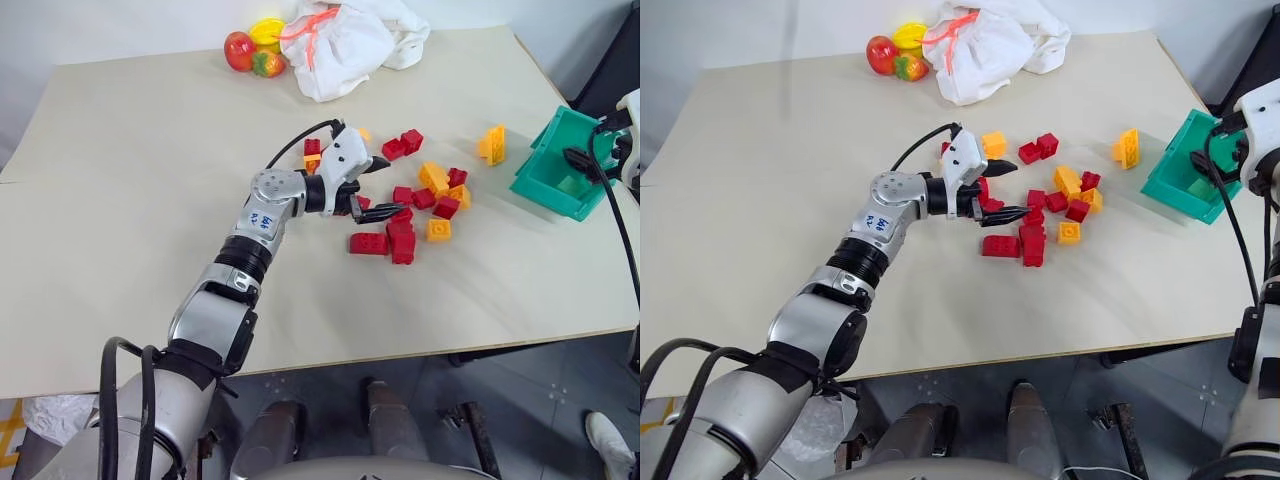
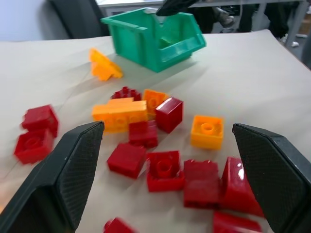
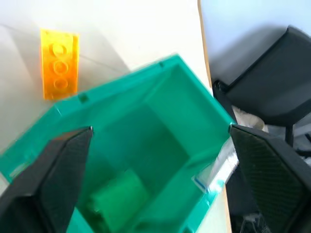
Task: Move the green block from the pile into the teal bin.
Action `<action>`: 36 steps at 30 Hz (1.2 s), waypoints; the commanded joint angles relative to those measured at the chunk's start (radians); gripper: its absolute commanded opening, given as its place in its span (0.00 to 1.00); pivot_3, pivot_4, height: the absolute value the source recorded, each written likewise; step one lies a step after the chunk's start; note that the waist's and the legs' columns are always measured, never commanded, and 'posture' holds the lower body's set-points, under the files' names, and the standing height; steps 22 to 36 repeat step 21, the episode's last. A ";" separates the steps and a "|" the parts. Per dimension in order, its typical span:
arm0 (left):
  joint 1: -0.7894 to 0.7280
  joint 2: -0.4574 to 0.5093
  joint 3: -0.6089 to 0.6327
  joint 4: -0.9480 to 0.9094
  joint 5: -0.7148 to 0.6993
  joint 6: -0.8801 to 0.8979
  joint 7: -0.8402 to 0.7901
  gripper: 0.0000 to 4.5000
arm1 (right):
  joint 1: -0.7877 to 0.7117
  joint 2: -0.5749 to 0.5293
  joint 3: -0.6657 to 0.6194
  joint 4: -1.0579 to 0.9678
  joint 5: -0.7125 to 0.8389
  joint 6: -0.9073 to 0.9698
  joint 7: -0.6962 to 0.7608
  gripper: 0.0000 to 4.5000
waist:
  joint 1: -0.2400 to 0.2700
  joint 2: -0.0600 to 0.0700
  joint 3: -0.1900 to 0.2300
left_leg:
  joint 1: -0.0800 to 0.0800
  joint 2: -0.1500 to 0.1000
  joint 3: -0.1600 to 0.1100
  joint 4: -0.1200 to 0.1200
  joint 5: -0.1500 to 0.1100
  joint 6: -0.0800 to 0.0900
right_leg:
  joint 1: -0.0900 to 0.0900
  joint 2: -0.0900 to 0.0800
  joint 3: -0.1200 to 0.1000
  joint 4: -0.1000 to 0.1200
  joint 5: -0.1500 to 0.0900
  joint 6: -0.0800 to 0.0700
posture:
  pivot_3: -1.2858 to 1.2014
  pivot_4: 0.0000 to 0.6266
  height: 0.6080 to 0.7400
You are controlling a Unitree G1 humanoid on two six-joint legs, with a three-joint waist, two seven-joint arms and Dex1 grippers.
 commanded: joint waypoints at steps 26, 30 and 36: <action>0.614 0.499 0.205 -0.642 -0.252 0.229 -0.249 1.00 | 0.908 0.038 -0.297 -0.979 0.502 0.007 0.539 0.99 | 0.001 0.001 0.001 | 0.028 0.005 0.000 0.000 -0.002 0.004 | 0.035 0.003 -0.003 -0.019 0.009 -0.001 | 0.52 0.24 1.00; 0.614 0.499 0.205 -0.642 -0.252 0.229 -0.249 1.00 | 0.908 0.038 -0.297 -0.979 0.502 0.007 0.539 0.99 | 0.001 0.001 0.001 | 0.028 0.005 0.000 0.000 -0.002 0.004 | 0.035 0.003 -0.003 -0.019 0.009 -0.001 | 0.52 0.24 1.00; 0.614 0.499 0.205 -0.642 -0.252 0.229 -0.249 1.00 | 0.908 0.038 -0.297 -0.979 0.502 0.007 0.539 0.99 | 0.001 0.001 0.001 | 0.028 0.005 0.000 0.000 -0.002 0.004 | 0.035 0.003 -0.003 -0.019 0.009 -0.001 | 0.52 0.24 1.00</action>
